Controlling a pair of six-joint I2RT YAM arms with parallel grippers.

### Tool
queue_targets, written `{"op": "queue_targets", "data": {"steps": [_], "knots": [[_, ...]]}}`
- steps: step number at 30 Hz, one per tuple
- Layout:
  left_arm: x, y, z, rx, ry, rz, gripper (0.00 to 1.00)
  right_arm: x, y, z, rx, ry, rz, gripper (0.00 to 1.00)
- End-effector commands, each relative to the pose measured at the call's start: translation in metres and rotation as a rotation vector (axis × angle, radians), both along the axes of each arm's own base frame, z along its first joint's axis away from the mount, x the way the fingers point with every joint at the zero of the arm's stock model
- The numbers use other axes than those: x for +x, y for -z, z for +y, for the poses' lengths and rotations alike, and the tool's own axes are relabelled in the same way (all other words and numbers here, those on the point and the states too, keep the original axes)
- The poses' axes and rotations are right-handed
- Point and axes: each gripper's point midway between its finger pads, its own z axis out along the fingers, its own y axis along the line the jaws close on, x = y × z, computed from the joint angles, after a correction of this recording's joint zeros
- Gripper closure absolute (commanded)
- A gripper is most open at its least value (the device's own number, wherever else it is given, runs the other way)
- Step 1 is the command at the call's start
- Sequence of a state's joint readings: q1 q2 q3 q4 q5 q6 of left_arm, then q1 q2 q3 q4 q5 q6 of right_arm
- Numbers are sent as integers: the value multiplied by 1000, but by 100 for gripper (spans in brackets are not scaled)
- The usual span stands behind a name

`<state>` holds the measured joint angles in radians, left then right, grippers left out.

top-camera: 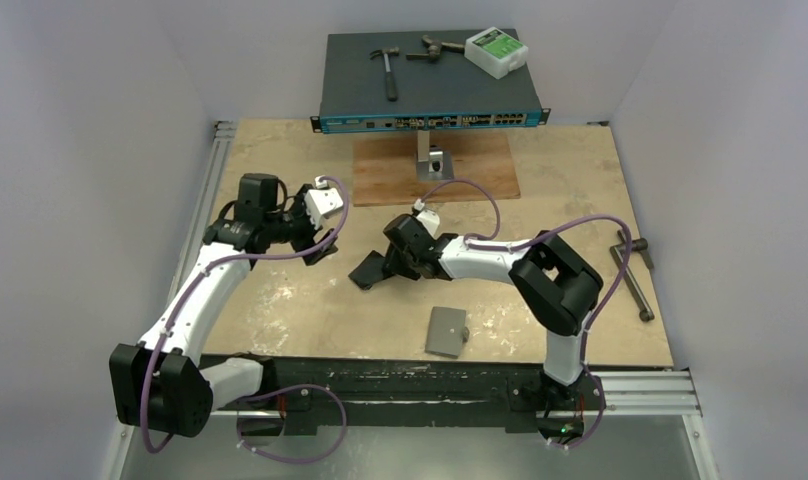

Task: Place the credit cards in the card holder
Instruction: Move the credit card to the center of the board.

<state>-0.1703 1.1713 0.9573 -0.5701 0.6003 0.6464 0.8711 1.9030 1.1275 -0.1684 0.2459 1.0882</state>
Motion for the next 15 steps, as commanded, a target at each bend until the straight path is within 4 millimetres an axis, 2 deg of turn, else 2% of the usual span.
{"op": "queue_targets", "data": {"steps": [1, 5, 9, 15], "knots": [[4, -3, -3, -31, -2, -4, 25, -66, 74, -94, -351, 17, 253, 59], [6, -2, -3, -32, -6, -3, 25, -61, 67, -86, -283, 28, 226, 64], [7, -1, -2, -27, -9, -1, 25, -64, 75, -85, -251, 25, 257, 65], [7, -1, -2, -27, -10, 2, 25, -64, 77, -78, -169, -2, 254, 59]]}}
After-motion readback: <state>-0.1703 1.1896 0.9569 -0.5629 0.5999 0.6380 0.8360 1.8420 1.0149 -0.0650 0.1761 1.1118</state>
